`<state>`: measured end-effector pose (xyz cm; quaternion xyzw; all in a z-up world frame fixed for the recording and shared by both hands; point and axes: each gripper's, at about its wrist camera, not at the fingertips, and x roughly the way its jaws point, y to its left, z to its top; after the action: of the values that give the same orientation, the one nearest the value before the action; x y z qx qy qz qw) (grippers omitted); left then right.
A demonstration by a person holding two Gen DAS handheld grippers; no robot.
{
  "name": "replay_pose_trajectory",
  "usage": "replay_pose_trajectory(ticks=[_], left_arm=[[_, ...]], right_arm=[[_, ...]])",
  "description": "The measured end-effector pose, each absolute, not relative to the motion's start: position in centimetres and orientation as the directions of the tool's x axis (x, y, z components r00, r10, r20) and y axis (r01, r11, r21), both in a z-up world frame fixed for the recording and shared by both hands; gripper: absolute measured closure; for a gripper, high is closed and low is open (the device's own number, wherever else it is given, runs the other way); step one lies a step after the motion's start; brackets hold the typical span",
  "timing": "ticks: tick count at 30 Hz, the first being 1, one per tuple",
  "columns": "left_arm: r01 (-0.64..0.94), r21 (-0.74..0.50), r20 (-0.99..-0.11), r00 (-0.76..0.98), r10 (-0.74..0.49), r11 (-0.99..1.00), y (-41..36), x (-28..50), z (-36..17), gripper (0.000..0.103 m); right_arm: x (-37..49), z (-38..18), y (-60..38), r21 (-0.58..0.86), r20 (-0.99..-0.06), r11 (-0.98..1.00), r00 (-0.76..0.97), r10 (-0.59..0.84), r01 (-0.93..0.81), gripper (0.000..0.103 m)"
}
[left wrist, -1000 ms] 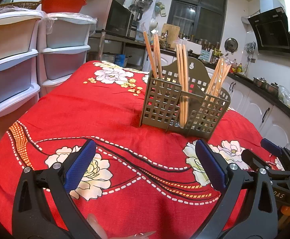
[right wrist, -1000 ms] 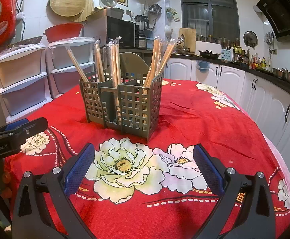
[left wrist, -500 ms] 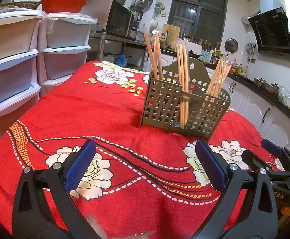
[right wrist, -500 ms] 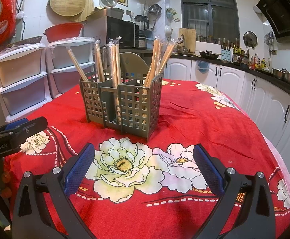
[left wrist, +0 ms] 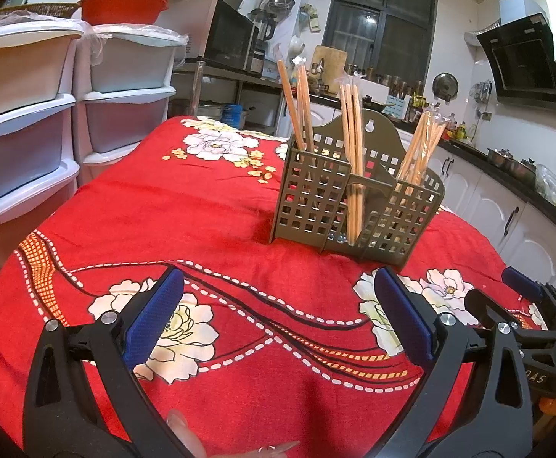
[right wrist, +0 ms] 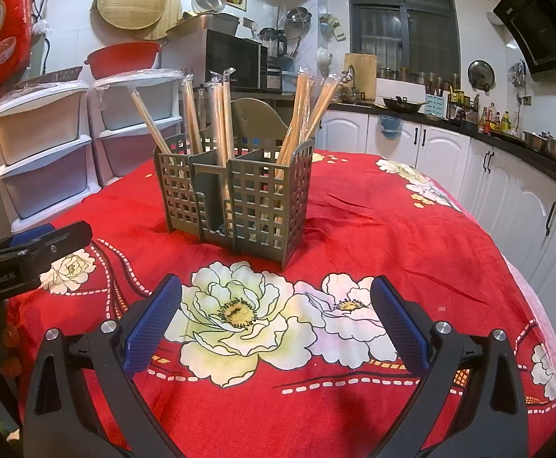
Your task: Organize utensils
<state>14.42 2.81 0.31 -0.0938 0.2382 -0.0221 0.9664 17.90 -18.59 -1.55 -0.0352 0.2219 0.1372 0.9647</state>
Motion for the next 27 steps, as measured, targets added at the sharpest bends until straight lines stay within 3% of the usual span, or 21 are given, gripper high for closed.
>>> replay_pose_trajectory(ticks=[27], left_arm=[[-0.008,-0.176,-0.478,0.875,-0.078,0.984,2.58,14.87,-0.10,0.011]], right_arm=[[17.94,-1.65,-18.65,-0.006,-0.439,0.960,0.863,0.249,-0.280,0.007]])
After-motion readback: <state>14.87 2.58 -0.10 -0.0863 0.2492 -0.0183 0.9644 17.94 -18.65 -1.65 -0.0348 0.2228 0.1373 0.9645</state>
